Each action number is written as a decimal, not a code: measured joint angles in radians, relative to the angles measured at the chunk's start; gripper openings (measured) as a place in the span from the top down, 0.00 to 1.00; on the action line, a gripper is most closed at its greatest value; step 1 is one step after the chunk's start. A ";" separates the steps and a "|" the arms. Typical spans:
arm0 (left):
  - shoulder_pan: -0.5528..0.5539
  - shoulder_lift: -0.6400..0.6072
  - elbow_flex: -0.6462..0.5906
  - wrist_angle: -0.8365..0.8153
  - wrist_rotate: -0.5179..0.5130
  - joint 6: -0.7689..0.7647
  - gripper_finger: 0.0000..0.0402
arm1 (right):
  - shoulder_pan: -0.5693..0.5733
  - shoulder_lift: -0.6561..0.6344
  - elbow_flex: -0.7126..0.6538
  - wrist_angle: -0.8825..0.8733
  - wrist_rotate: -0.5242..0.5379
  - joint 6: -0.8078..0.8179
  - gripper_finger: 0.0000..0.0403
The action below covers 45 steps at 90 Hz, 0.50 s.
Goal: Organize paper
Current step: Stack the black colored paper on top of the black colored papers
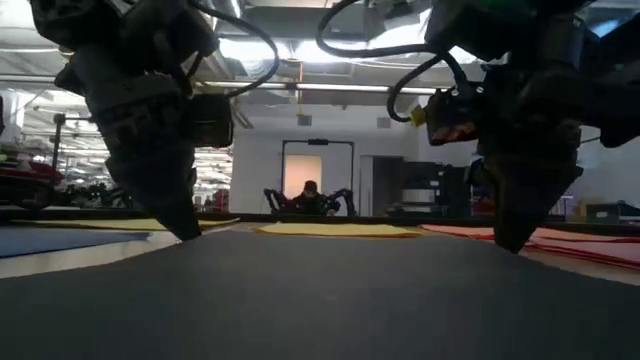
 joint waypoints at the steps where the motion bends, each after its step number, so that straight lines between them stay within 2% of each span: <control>1: -0.001 0.000 0.000 0.000 -0.001 -0.001 1.00 | 0.000 0.000 0.000 -0.002 0.000 0.000 1.00; 23: -0.012 -0.058 -0.002 -0.022 0.001 -0.039 1.00 | -0.001 -0.015 0.000 -0.038 0.009 -0.002 1.00; 45: 0.105 -0.135 0.000 -0.026 -0.082 0.033 1.00 | 0.000 -0.034 -0.004 -0.080 0.032 0.005 1.00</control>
